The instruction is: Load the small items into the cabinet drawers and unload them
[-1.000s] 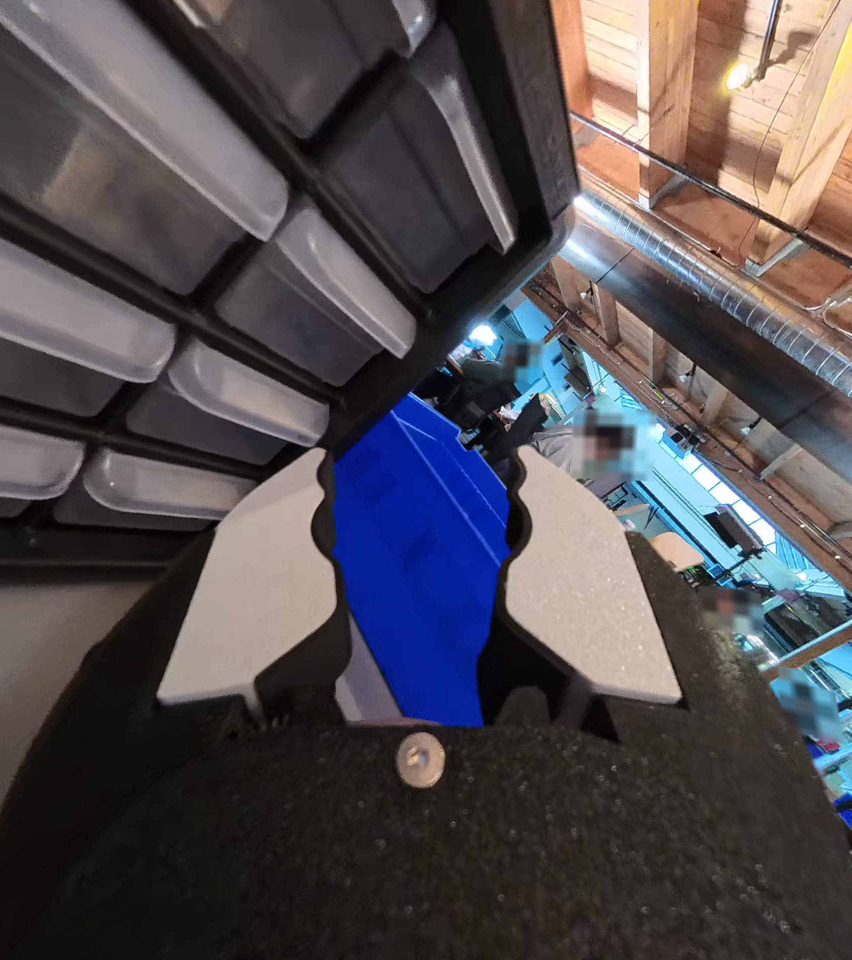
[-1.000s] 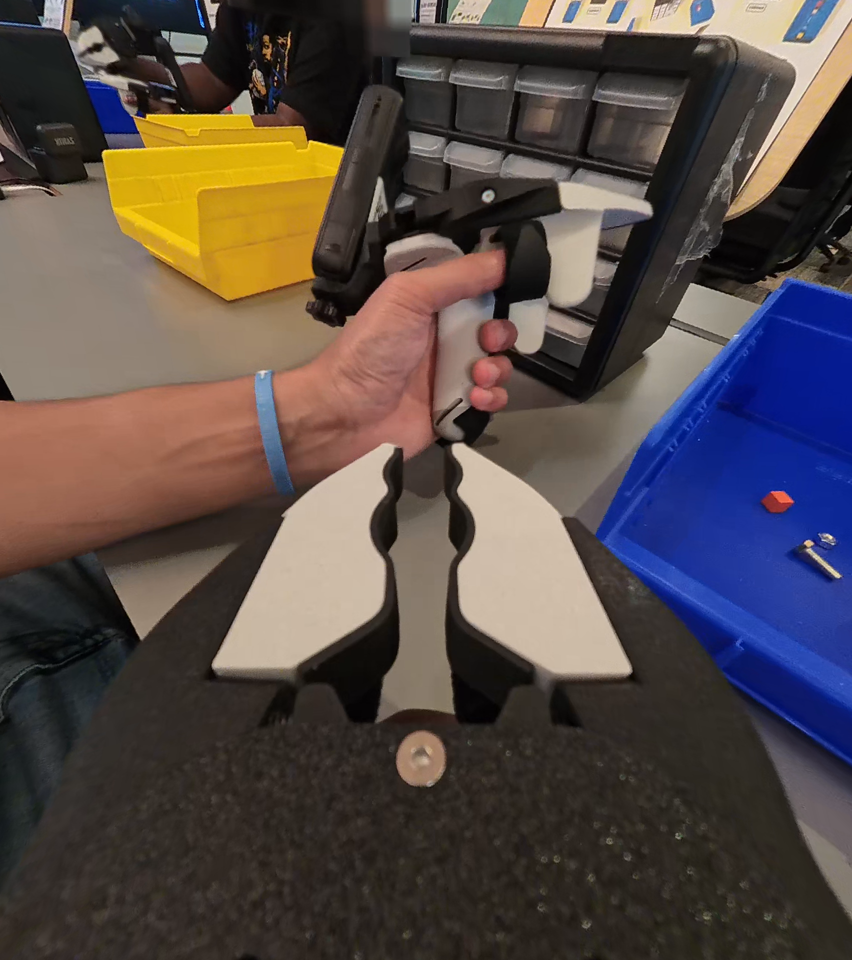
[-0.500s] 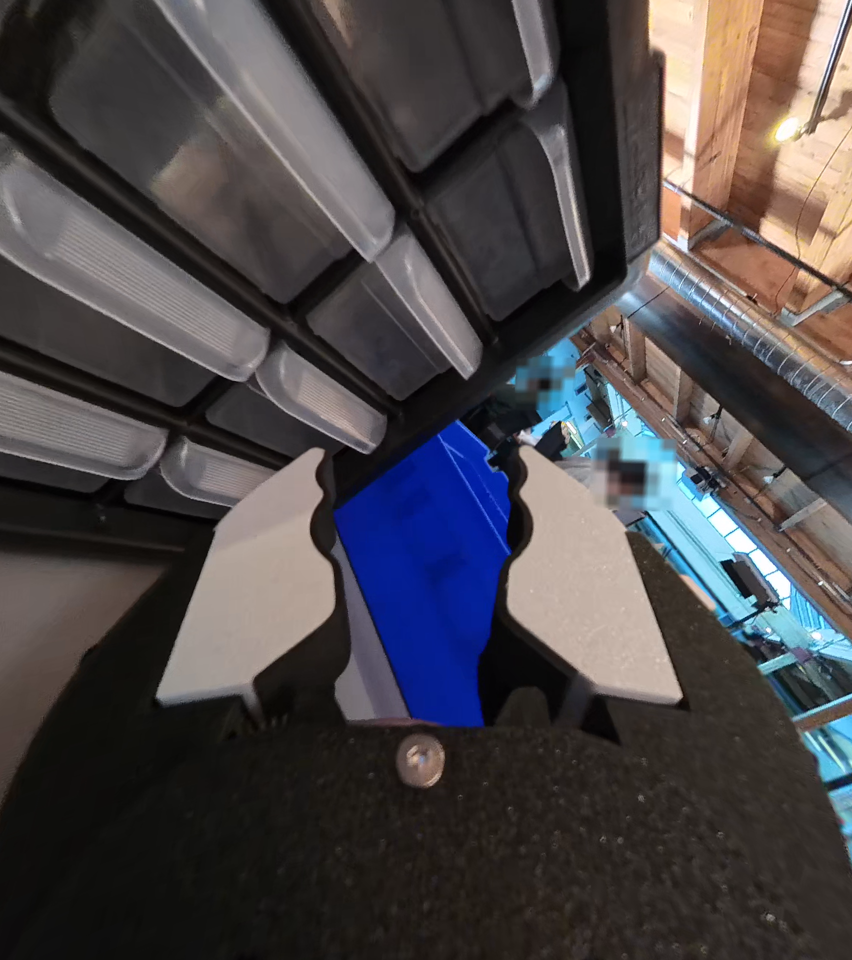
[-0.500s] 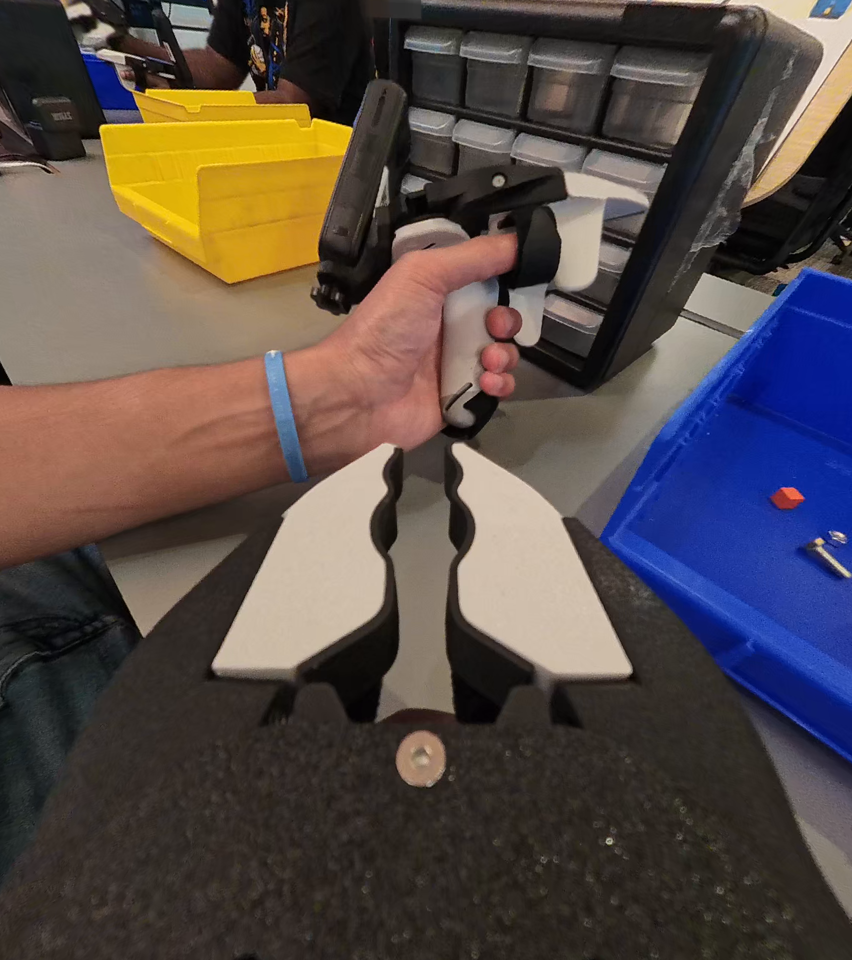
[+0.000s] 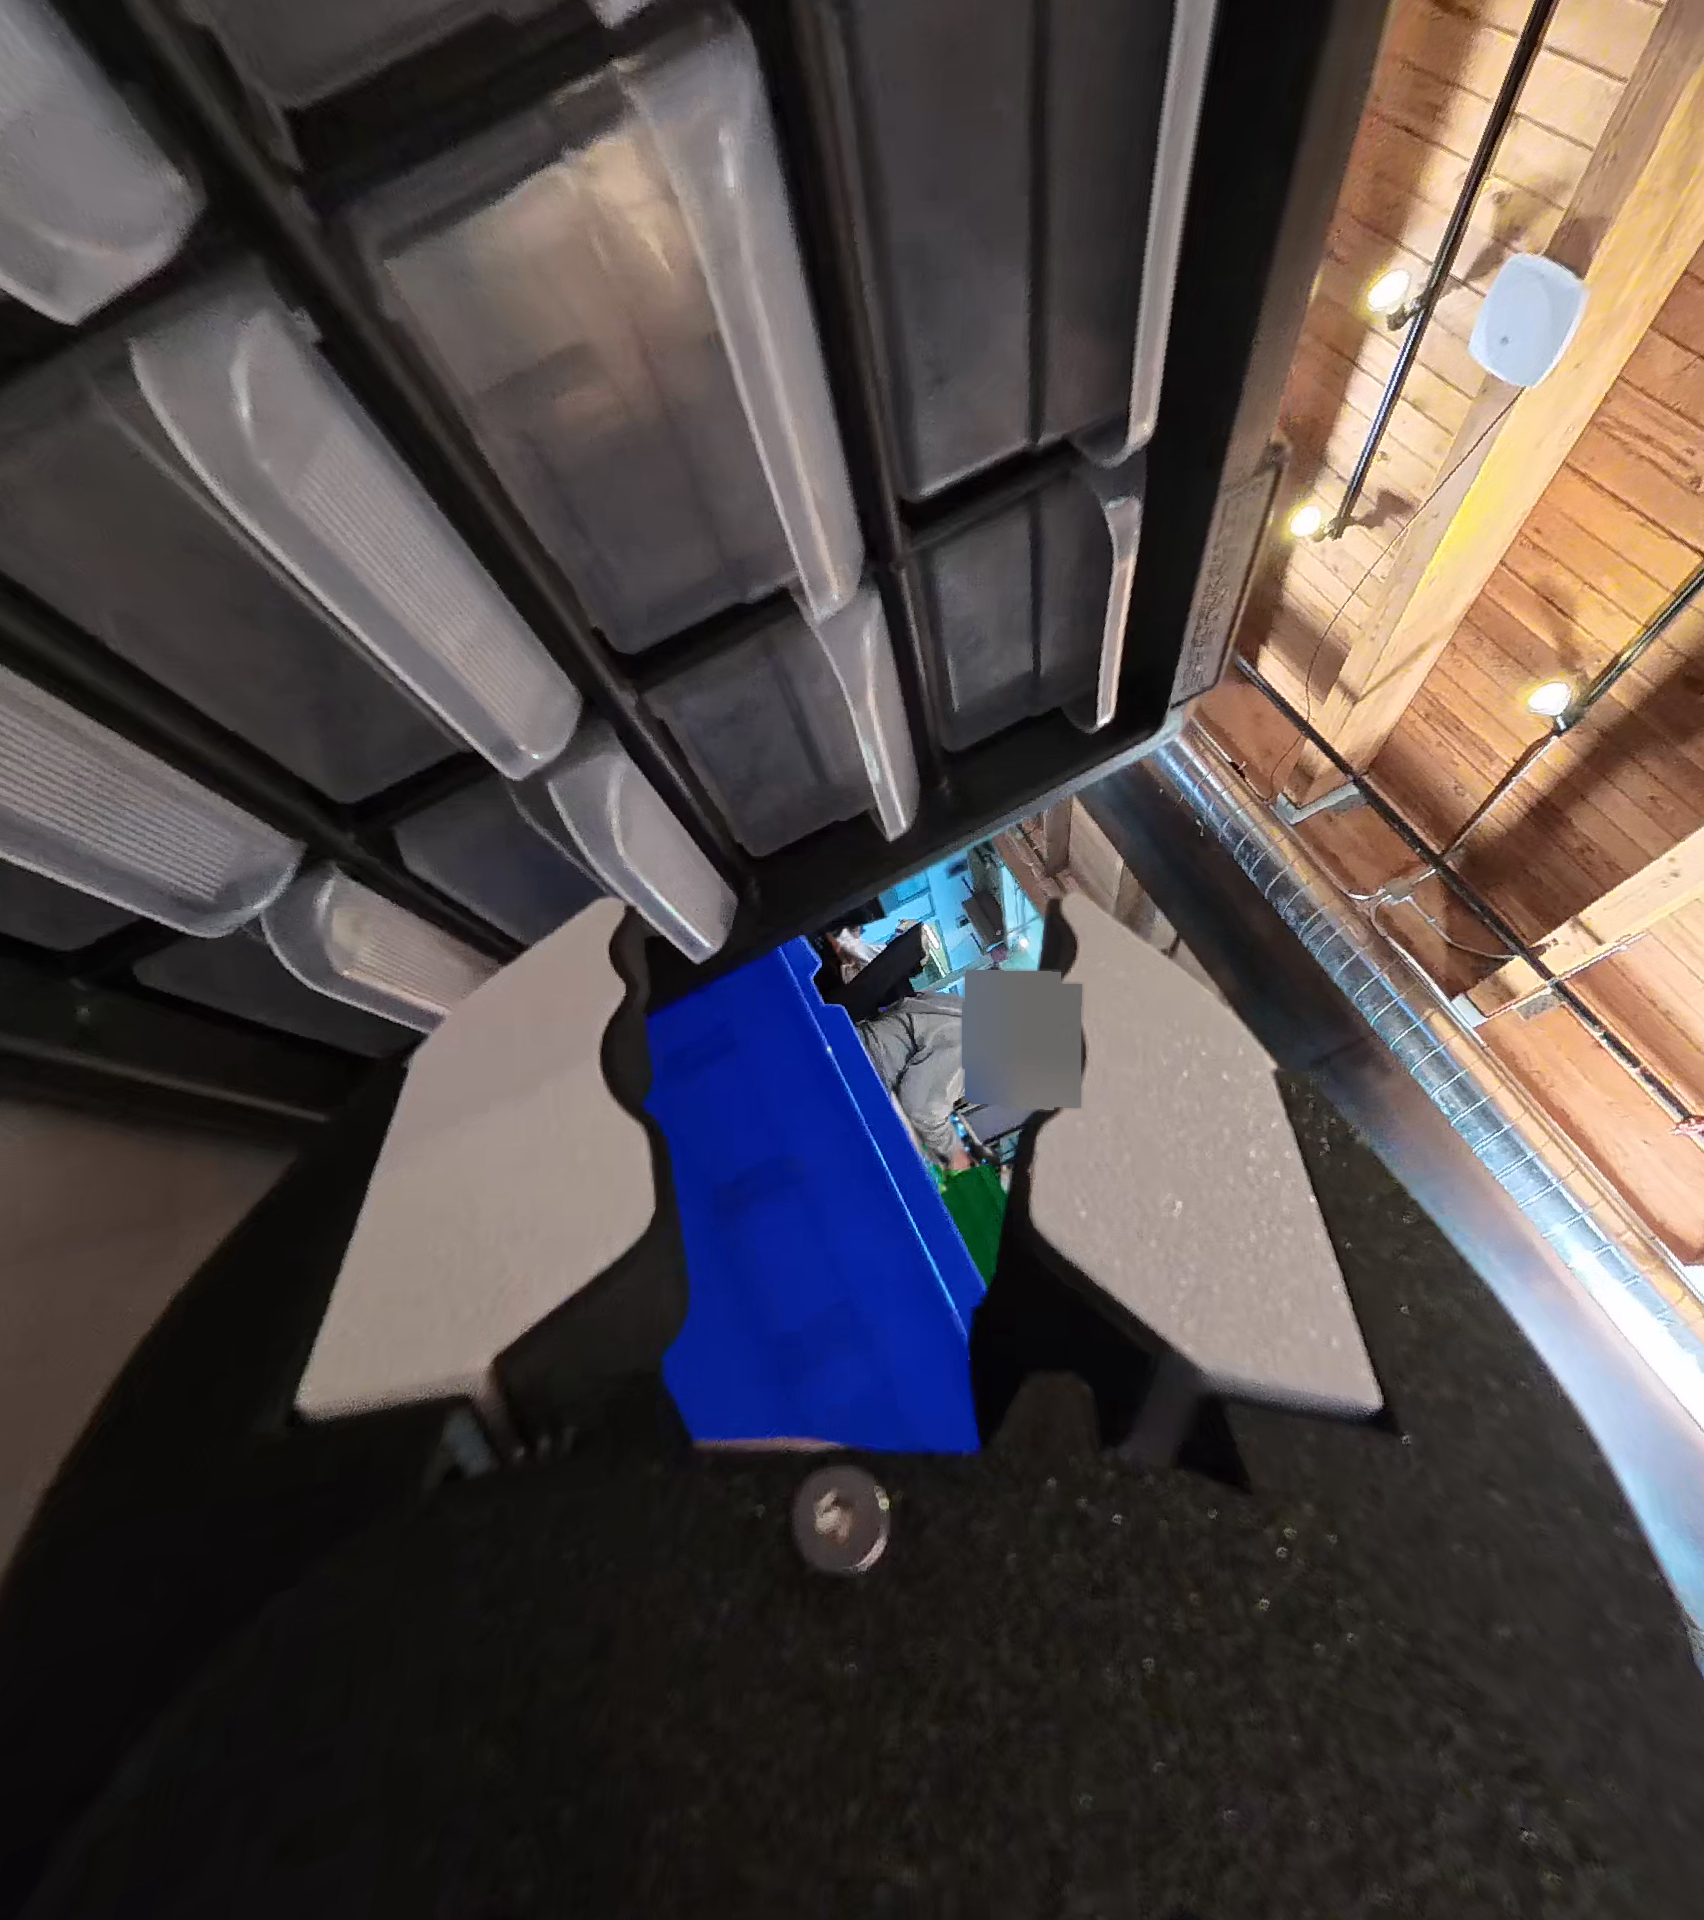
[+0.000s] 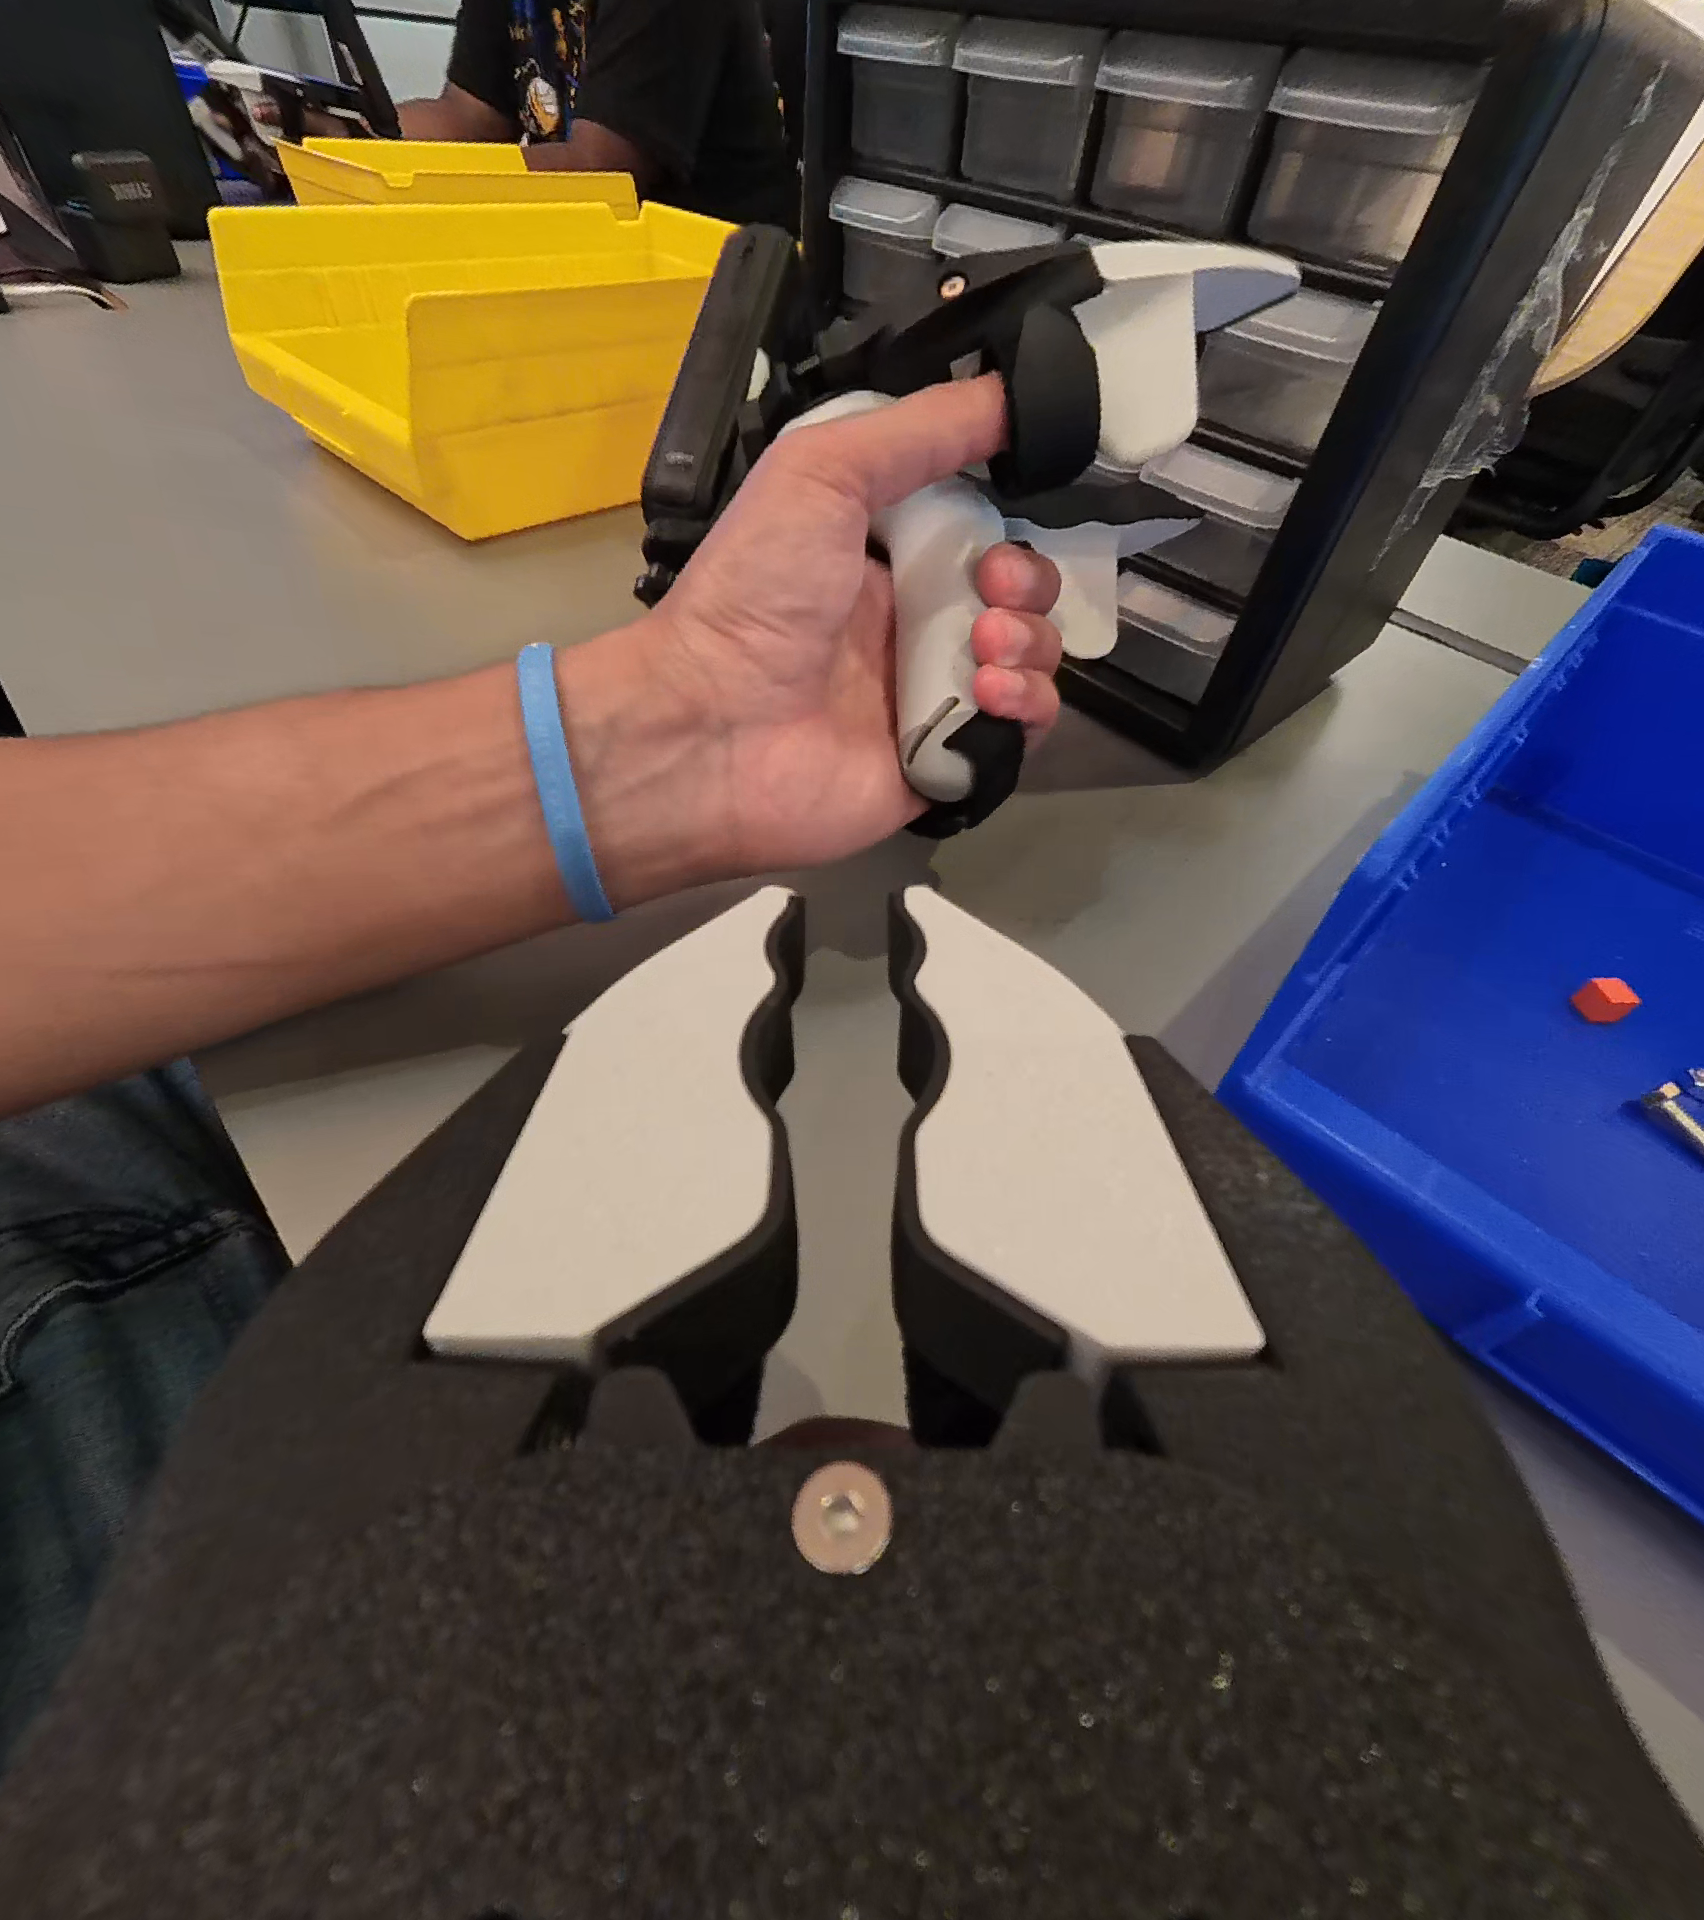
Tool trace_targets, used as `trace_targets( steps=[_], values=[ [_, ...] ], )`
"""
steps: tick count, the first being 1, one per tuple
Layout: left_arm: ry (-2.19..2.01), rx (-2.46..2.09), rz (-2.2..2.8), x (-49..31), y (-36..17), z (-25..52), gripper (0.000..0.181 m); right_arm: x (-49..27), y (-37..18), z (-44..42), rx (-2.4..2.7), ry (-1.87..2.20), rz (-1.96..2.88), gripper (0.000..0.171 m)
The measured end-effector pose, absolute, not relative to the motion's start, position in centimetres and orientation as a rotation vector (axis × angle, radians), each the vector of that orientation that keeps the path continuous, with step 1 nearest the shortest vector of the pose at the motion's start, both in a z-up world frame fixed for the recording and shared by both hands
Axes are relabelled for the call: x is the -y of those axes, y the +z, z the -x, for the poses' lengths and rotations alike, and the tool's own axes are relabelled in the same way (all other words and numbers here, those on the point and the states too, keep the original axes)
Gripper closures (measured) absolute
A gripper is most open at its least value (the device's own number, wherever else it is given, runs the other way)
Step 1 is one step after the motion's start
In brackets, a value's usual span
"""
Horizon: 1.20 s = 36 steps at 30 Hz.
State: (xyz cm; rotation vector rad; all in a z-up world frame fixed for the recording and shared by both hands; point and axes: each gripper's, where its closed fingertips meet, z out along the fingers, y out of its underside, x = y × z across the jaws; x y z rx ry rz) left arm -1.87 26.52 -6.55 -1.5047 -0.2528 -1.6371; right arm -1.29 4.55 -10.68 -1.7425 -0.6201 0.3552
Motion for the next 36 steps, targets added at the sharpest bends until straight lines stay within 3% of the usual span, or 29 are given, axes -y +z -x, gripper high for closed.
trace_targets(
  steps=[8, 13, 21, 27, 30, 36],
  values=[
    [-1.597, 0.202, 1.525, -24.9, -7.0, 2.4, 0.119, -4.5, -10.8, 1.4, 0.622, 0.365, 1.748, 0.156],
    [-1.486, 0.133, 1.617, -24.0, -8.2, 2.3, 0.115, -4.5, -10.8, 1.5, 0.627, 0.362, 1.748, 0.156],
    [-0.632, -0.147, 1.92, -25.4, -11.7, 3.5, 0.106, -4.5, -11.1, 1.9, 0.646, 0.354, 1.754, 0.156],
    [-0.319, -0.278, 1.94, -27.5, -11.6, 2.4, 0.099, -4.5, -11.2, 1.8, 0.657, 0.332, 1.756, 0.156],
    [-0.281, -0.287, 1.95, -28.1, -11.7, 2.3, 0.115, -4.5, -11.1, 1.6, 0.648, 0.33, 1.753, 0.156],
    [-0.335, -0.297, 1.955, -26.1, -11.7, 3.0, 0.115, -4.7, -10.4, 1.1, 0.601, 0.358, 1.737, 0.156]
  ],
)
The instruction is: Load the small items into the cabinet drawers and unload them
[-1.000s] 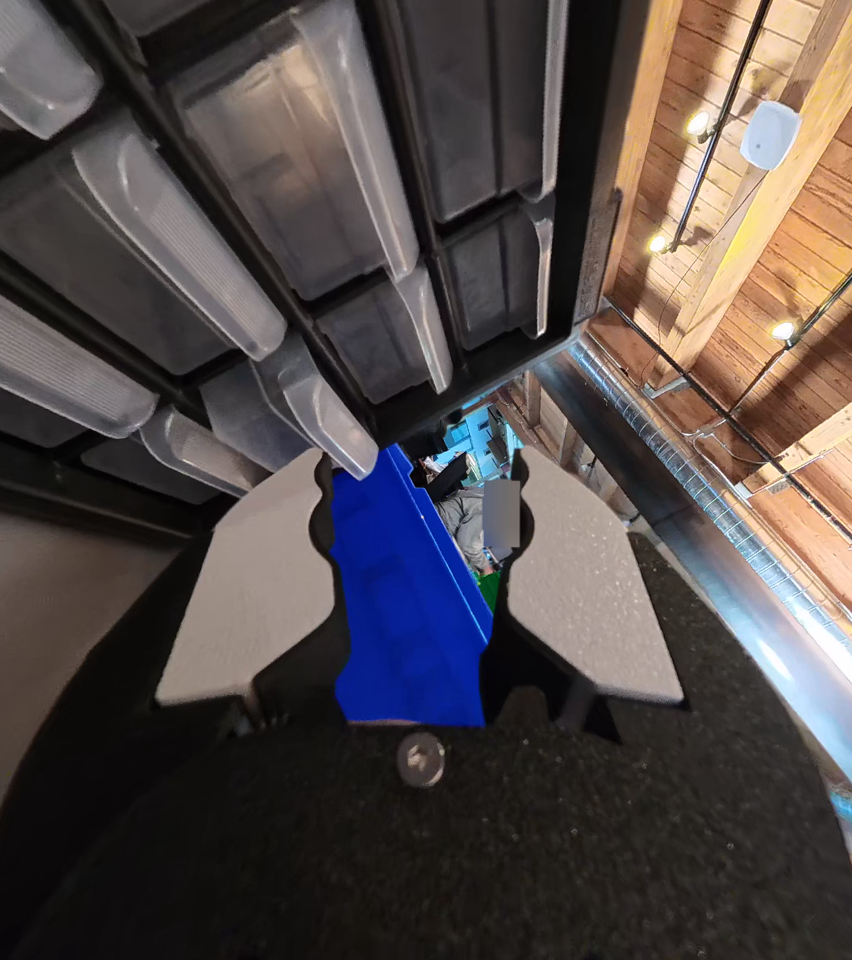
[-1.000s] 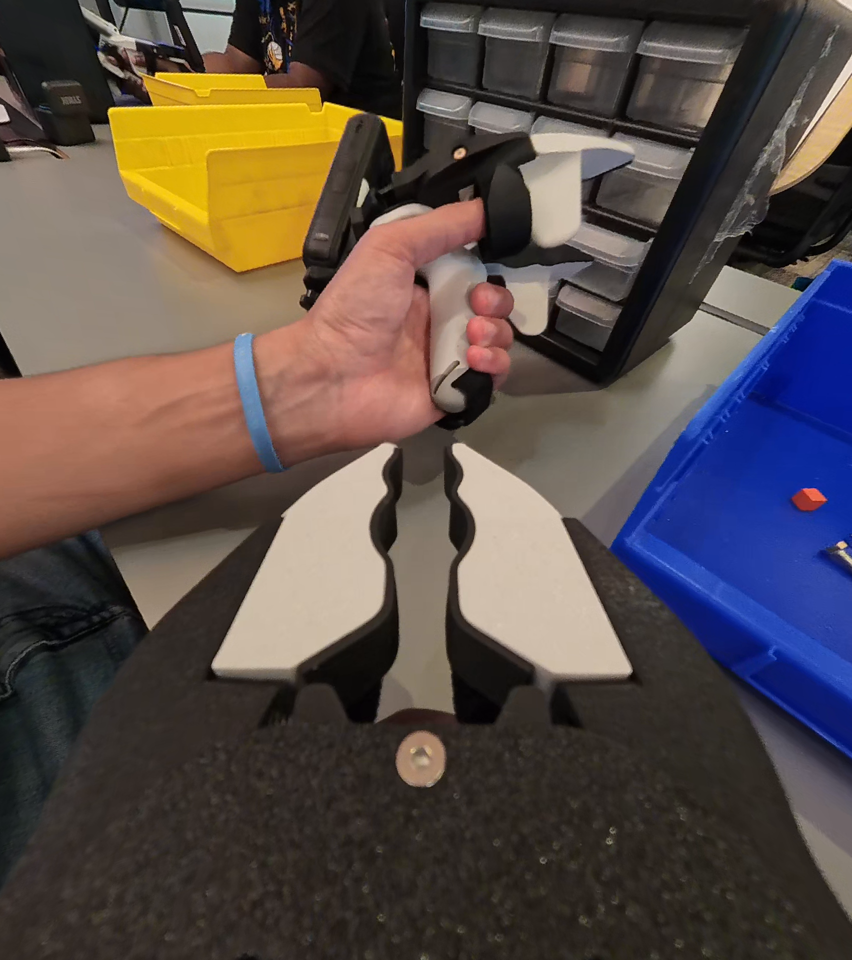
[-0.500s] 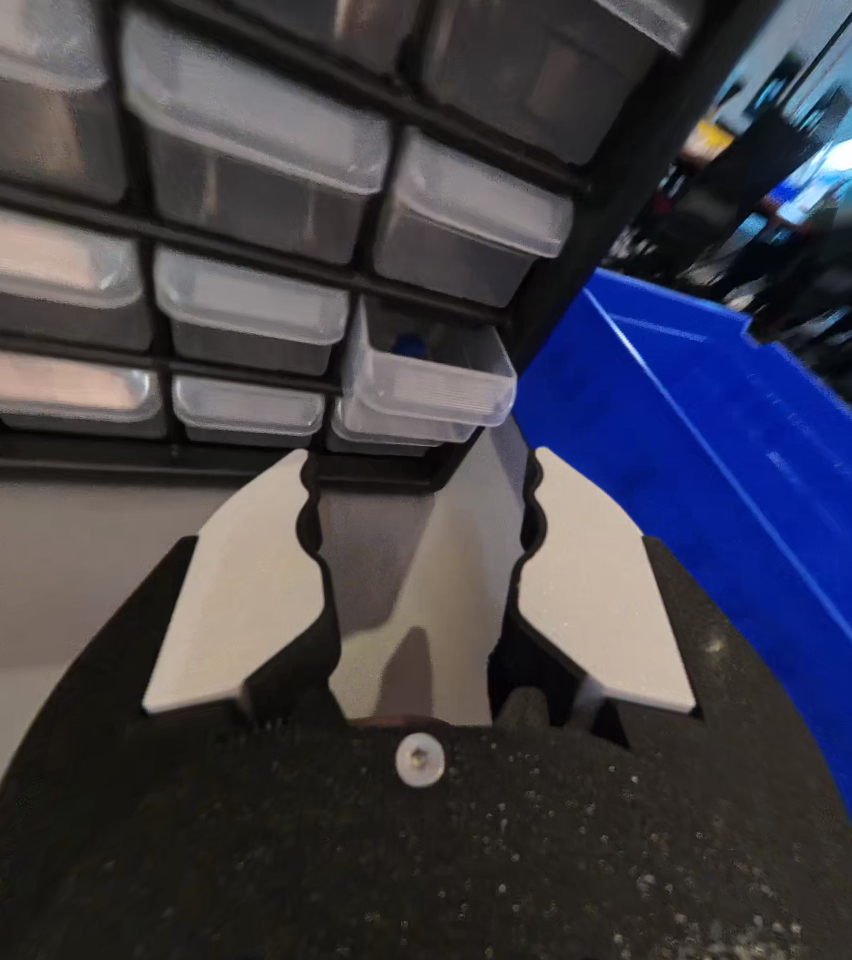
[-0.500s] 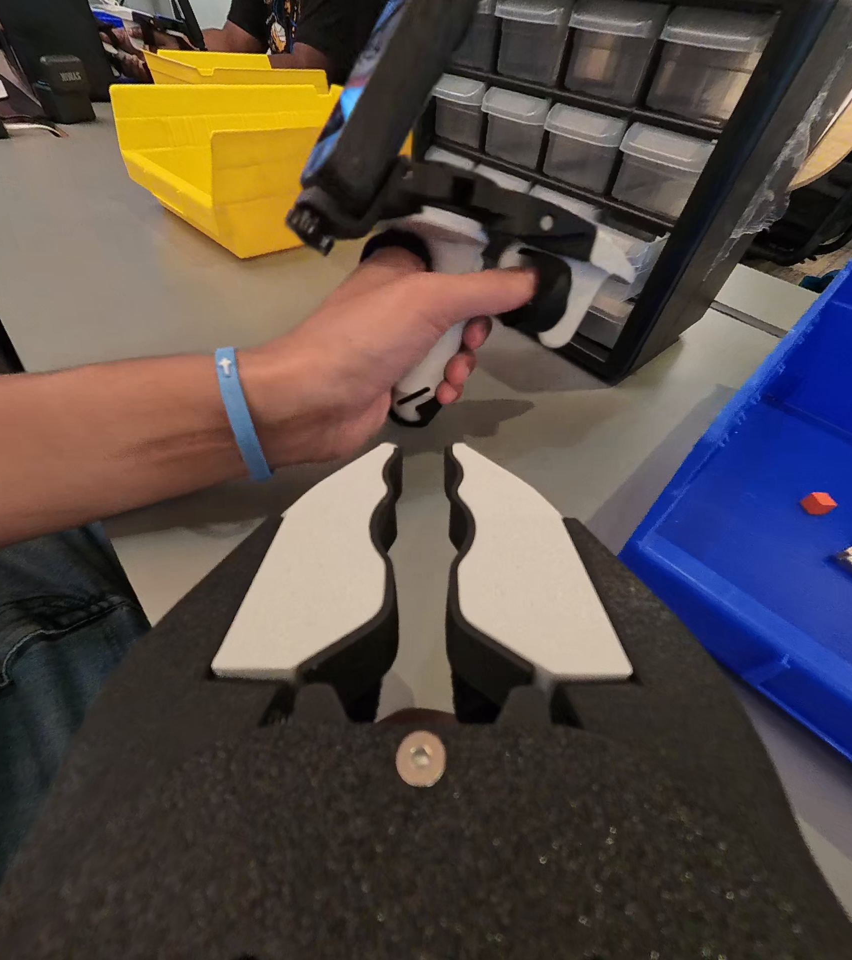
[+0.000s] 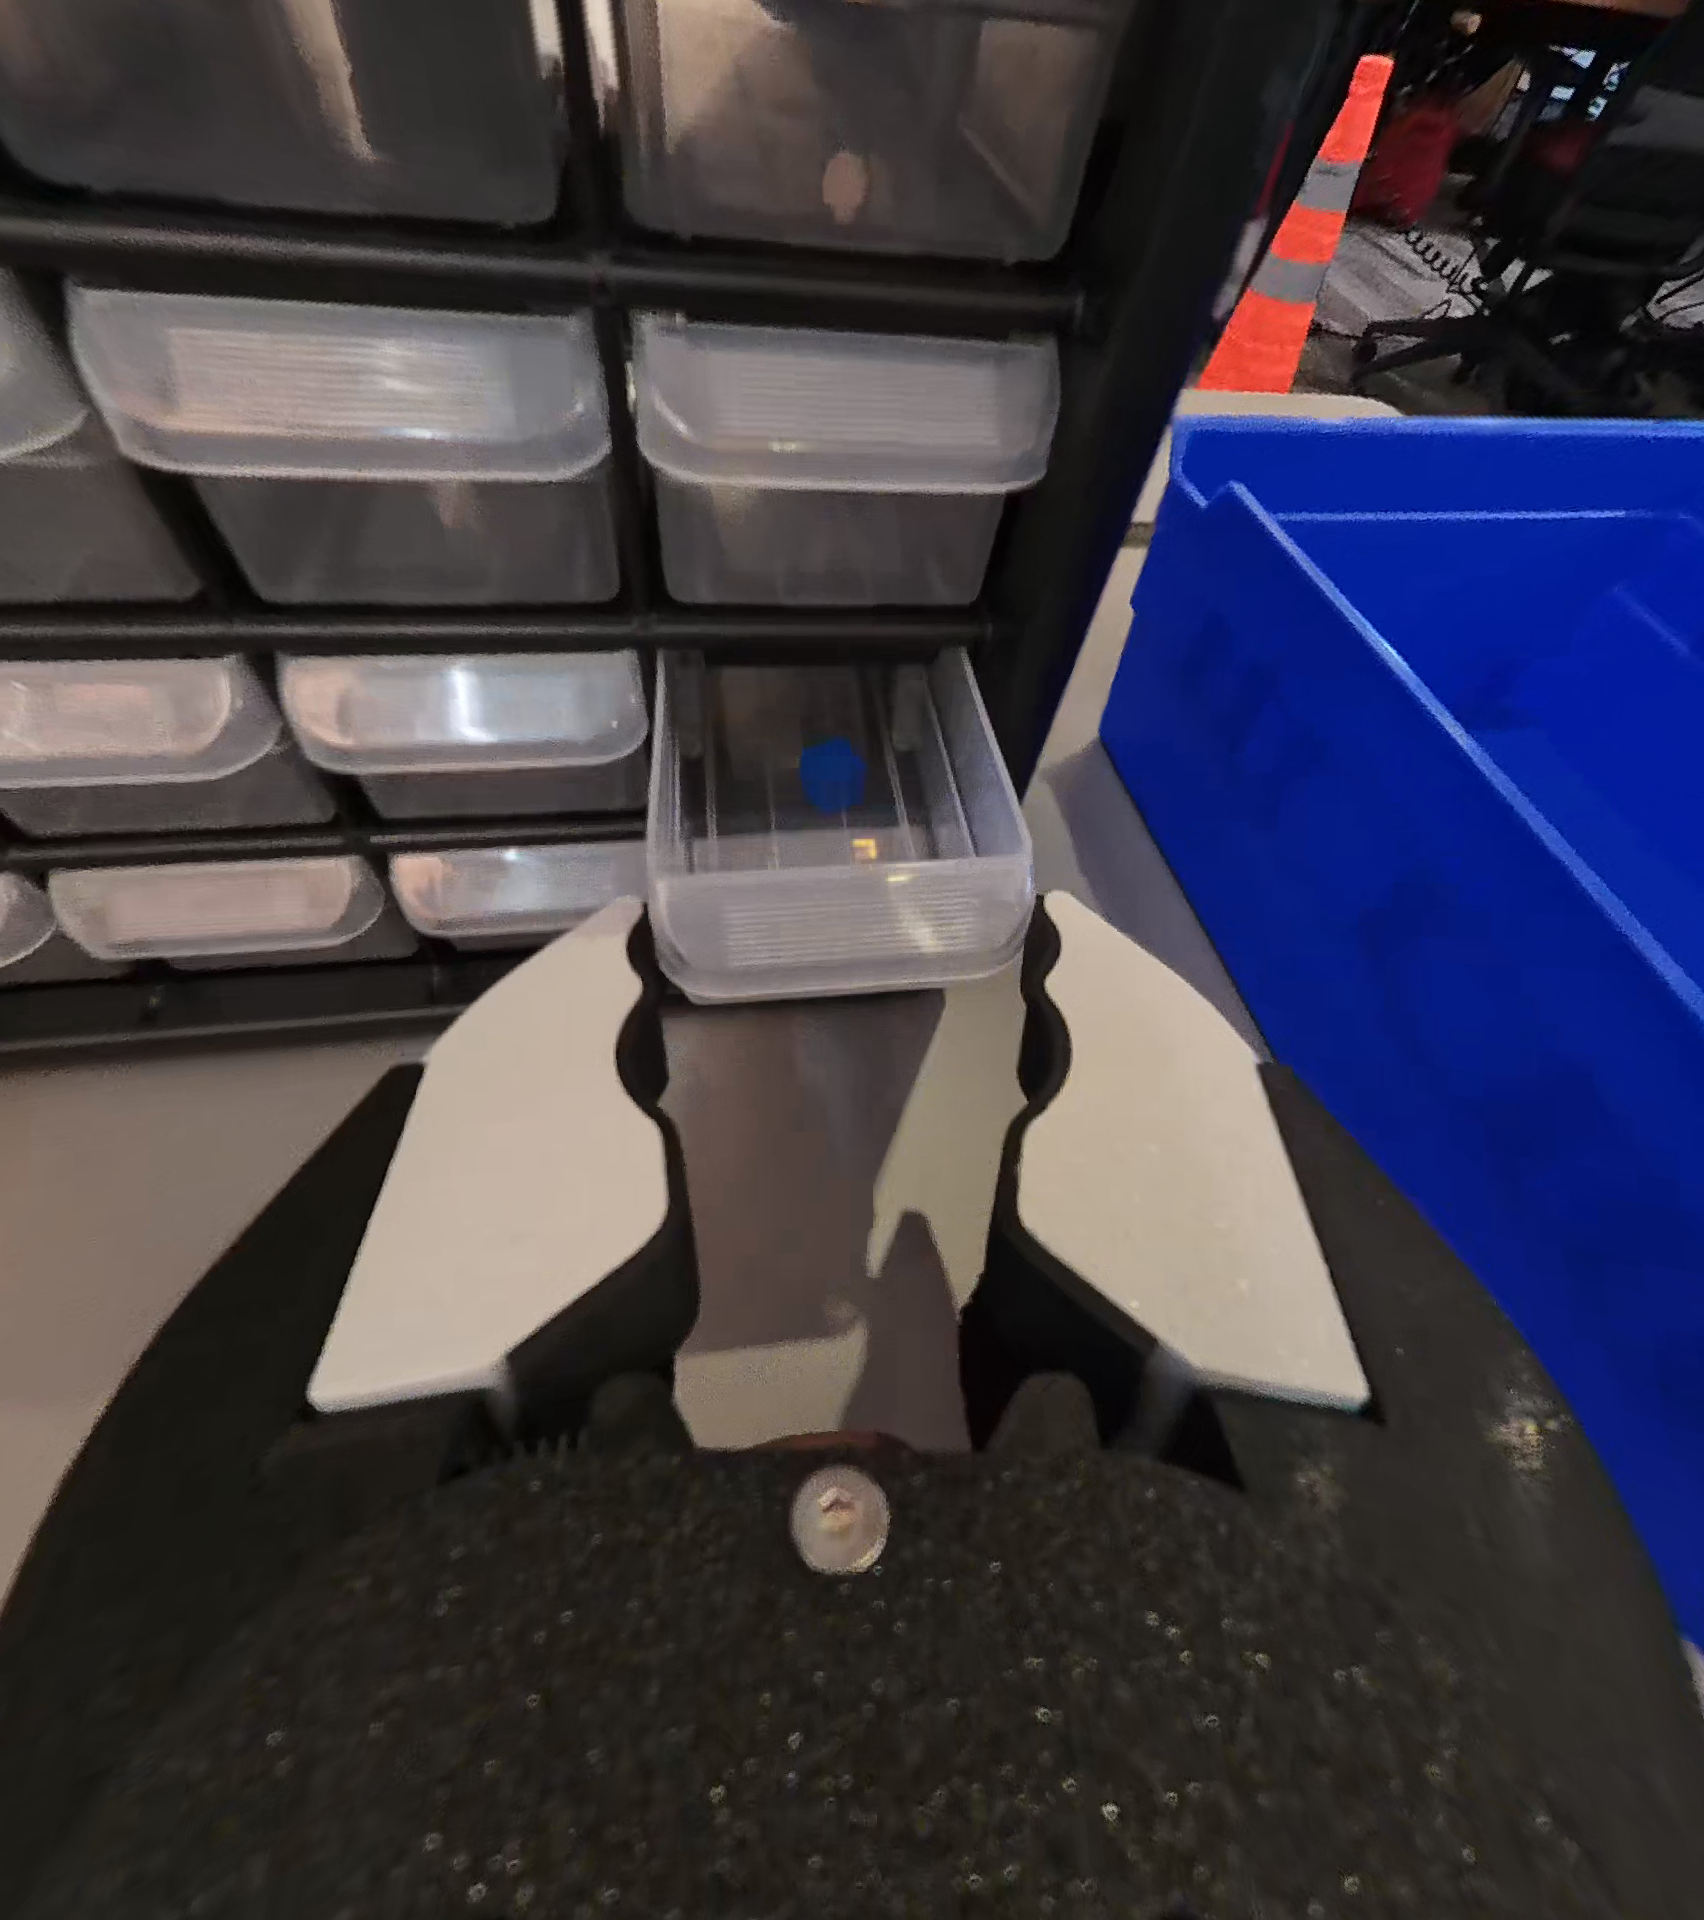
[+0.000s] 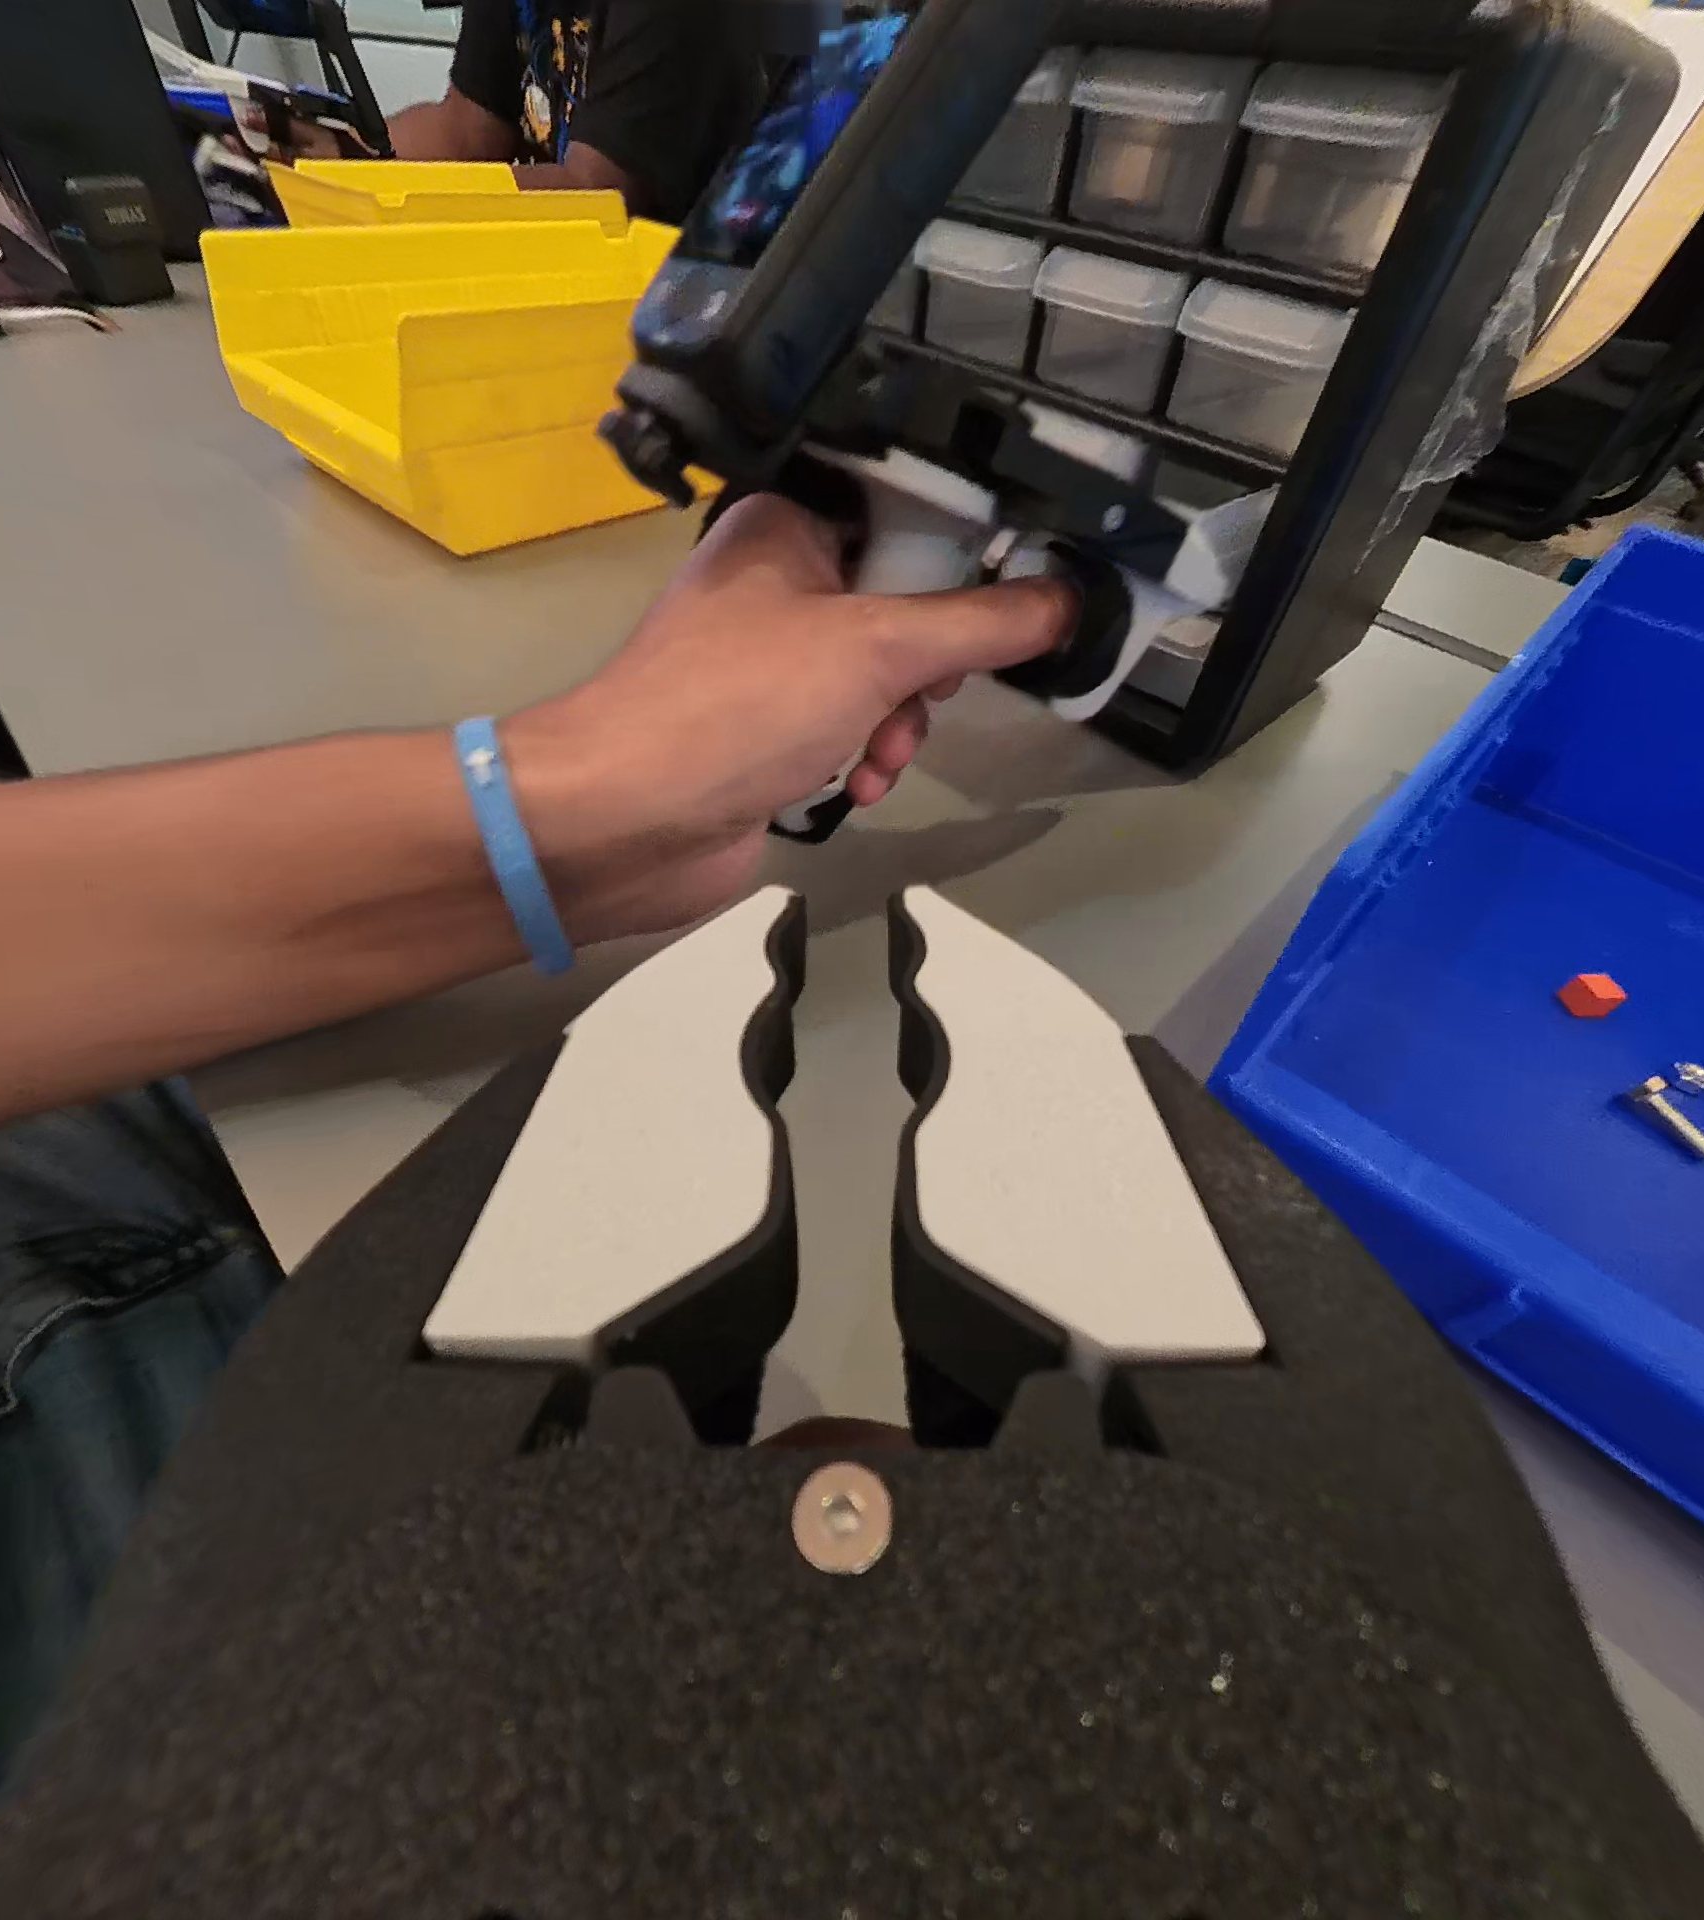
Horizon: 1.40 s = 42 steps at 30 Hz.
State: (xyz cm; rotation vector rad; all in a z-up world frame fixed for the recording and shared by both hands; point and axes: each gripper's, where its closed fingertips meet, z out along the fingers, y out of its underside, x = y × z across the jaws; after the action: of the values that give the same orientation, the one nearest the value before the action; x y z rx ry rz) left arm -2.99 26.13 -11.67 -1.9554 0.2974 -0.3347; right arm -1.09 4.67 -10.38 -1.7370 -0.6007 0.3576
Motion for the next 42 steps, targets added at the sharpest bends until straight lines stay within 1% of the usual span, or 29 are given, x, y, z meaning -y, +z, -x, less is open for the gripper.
trace_targets(
  steps=[6, 10, 13, 14, 15, 18, 22, 28, 31, 32, 37, 39, 42],
  values=[
    [-0.343, -0.318, 1.953, -22.7, -12.0, 3.9, 0.115, -6.9, -4.7, -0.5, 0.583, 0.254, 1.606, 0.164],
    [-0.347, -0.325, 1.951, -20.8, -12.0, 4.4, 0.115, -11.6, -1.9, -0.6, 0.709, 0.207, 1.672, 0.161],
    [-0.358, -0.32, 1.964, -20.1, -12.4, 4.5, 0.115, -16.3, -2.2, 0.6, 0.939, 0.217, 1.838, 0.154],
    [-0.357, -0.321, 1.967, -20.0, -12.5, 4.5, 0.115, -17.4, -2.9, 1.4, 1.046, 0.245, 1.921, 0.148],
    [-0.352, -0.326, 1.97, -20.0, -12.7, 4.5, 0.115, -18.6, -3.5, 1.9, 1.14, 0.246, 1.994, 0.147],
    [-0.354, -0.331, 1.975, -19.8, -12.7, 4.6, 0.115, -21.5, -5.2, 3.9, 1.429, 0.181, 2.085, 0.149],
    [-0.344, -0.338, 1.959, -19.8, -12.3, 4.6, 0.115, -22.6, -8.6, 5.1, 1.749, 0.042, 2.219, 0.148],
    [-0.349, -0.337, 1.948, -19.8, -12.1, 4.6, 0.115, -23.6, -12.0, 4.4, 1.935, -0.161, 2.342, 0.156],
    [-0.331, -0.348, 1.953, -19.8, -12.3, 4.6, 0.115, -23.8, -12.8, 3.9, 1.97, -0.227, 2.411, 0.156],
    [-0.33, -0.349, 1.954, -19.8, -12.4, 4.6, 0.115, -23.7, -12.9, 3.7, 1.987, -0.245, 2.432, 0.159],
    [-0.335, -0.348, 1.944, -19.7, -12.3, 4.8, 0.115, -23.4, -12.2, 3.6, 2.027, -0.261, 2.422, 0.16],
    [-0.341, -0.349, 1.949, -19.7, -12.3, 4.8, 0.115, -23.0, -10.7, 4.2, 1.97, -0.155, 2.401, 0.16],
    [-0.356, -0.349, 1.96, -19.8, -12.5, 4.7, 0.115, -21.8, -6.1, 3.5, 1.847, -0.069, 2.332, 0.16]
  ],
)
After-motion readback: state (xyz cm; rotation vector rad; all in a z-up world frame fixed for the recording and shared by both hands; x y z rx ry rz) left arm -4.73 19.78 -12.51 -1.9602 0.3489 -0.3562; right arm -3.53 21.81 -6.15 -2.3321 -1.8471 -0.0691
